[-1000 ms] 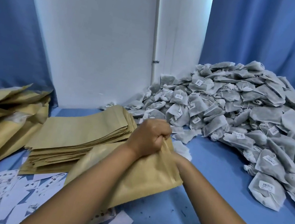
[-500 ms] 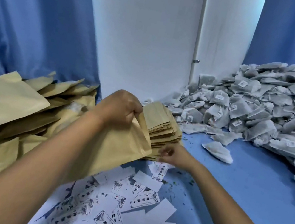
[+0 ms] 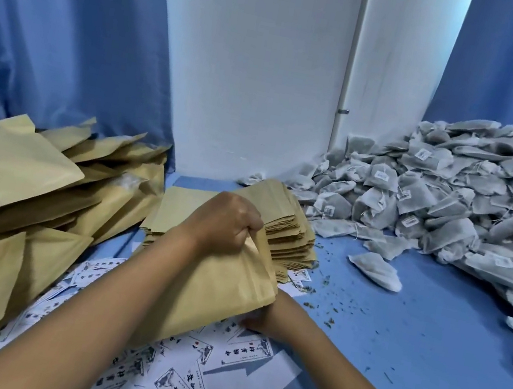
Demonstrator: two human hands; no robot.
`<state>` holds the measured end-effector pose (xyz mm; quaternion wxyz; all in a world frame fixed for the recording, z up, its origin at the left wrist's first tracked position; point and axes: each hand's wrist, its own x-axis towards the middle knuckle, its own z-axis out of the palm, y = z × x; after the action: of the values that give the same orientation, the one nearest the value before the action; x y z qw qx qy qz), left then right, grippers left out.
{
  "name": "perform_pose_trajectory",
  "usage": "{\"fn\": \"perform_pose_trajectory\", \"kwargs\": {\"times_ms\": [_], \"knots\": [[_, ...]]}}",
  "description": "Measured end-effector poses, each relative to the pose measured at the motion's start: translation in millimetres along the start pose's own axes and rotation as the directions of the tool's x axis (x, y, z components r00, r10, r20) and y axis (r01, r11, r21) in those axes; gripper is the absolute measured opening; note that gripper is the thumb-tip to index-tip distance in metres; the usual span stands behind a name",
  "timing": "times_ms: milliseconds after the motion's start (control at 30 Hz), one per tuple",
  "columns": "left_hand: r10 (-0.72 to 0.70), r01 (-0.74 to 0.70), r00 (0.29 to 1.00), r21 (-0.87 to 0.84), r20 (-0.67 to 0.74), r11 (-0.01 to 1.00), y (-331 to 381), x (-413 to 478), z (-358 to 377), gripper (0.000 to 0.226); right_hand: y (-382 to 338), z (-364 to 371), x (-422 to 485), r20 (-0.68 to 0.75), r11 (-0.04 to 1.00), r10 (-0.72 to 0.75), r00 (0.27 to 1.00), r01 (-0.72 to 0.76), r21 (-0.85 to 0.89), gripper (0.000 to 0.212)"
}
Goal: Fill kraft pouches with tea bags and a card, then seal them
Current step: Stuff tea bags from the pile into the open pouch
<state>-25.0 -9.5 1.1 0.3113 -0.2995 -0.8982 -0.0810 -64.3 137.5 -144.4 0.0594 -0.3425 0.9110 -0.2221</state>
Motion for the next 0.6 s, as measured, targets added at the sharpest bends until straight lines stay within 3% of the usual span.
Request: {"fn": "perform_pose_trajectory", "kwargs": {"times_ms": [100, 167, 200, 233, 267, 300, 333, 367, 400, 433, 467, 500, 533, 567, 600], "knots": [[-0.01, 0.01, 1.0, 0.002, -0.006, 1.0, -0.4, -1.1, 0.4, 0.018, 2.0, -15.9, -10.6, -0.074, 0.976, -0.02, 0.997, 0.035, 0.213, 0.013], [-0.014, 0.014, 1.0, 0.006, 0.004, 1.0, -2.9, -2.3, 0.9, 0.018, 4.5, -31.9, -17.8, -0.252, 0.87, 0.112, 0.961, 0.028, 0.493, 0.009], [-0.018, 0.018, 1.0, 0.007, 0.012, 1.0, -3.8, -2.8, 1.5, 0.018, 4.1, -41.8, -19.2, -0.349, 0.741, 0.268, 0.898, 0.039, 0.67, 0.011], [-0.024, 0.024, 1.0, 0.007, 0.019, 1.0, -4.4, -3.7, 2.5, 0.018, 4.8, -53.1, -20.5, -0.431, 0.593, 0.438, 0.789, 0.106, 0.798, 0.014], [-0.03, 0.03, 0.999, 0.008, 0.02, 1.0, -4.8, -4.6, 3.4, 0.017, 5.5, -66.0, -24.3, -0.519, 0.531, 0.526, 0.674, 0.217, 0.819, 0.016], [-0.038, 0.038, 0.999, 0.009, 0.013, 0.999, -4.5, -5.3, 4.1, 0.017, 4.7, -78.5, -27.6, -0.619, 0.588, 0.492, 0.612, 0.291, 0.755, 0.016], [-0.048, 0.048, 0.999, 0.001, -0.003, 0.999, -3.7, -5.9, 5.0, 0.016, -3.9, -89.2, -32.7, -0.695, 0.675, 0.357, 0.624, 0.342, 0.654, 0.013], [-0.06, 0.059, 0.998, -0.022, -0.025, 0.998, -2.5, -5.7, 6.1, 0.016, -11.4, -99.5, -33.4, -0.698, 0.76, 0.153, 0.699, 0.368, 0.536, 0.009], [-0.07, 0.067, 0.996, -0.058, -0.052, 0.996, -0.6, -4.3, 7.0, 0.015, -24.2, -101.6, -26.3, -0.611, 0.84, -0.017, 0.791, 0.343, 0.42, 0.008], [-0.071, 0.064, 0.995, -0.092, -0.075, 0.994, 2.5, -1.6, 7.9, 0.015, -40.8, -96.1, -18.0, -0.443, 0.936, -0.08, 0.893, 0.22, 0.274, 0.018], [-0.057, 0.047, 0.995, -0.113, -0.087, 0.992, 6.9, 2.3, 8.7, 0.015, -55.9, -85.8, -12.5, -0.365, 0.989, 0.081, 0.927, -0.03, 0.142, 0.032], [-0.028, 0.018, 0.996, -0.117, -0.081, 0.993, 11.9, 6.5, 9.5, 0.015, -43.7, -68.8, -15.4, -0.287, 0.989, 0.094, 0.953, -0.057, 0.136, 0.042], [0.006, -0.013, 0.998, -0.105, -0.06, 0.994, 16.6, 9.6, 10.9, 0.015, -60.5, -73.4, 4.3, -0.177, 0.948, 0.291, 0.94, -0.308, -0.077, 0.044], [0.037, -0.039, 0.999, -0.081, -0.035, 0.996, 19.8, 10.8, 12.8, 0.017, -69.5, -73.0, 9.6, -0.119, 0.888, 0.431, 0.895, -0.443, -0.12, 0.039], [0.055, -0.056, 0.998, -0.057, -0.019, 0.997, 20.4, 10.1, 14.7, 0.018, -65.1, -73.1, 7.0, -0.011, 0.961, 0.264, 0.964, -0.264, -0.077, 0.035]]}}
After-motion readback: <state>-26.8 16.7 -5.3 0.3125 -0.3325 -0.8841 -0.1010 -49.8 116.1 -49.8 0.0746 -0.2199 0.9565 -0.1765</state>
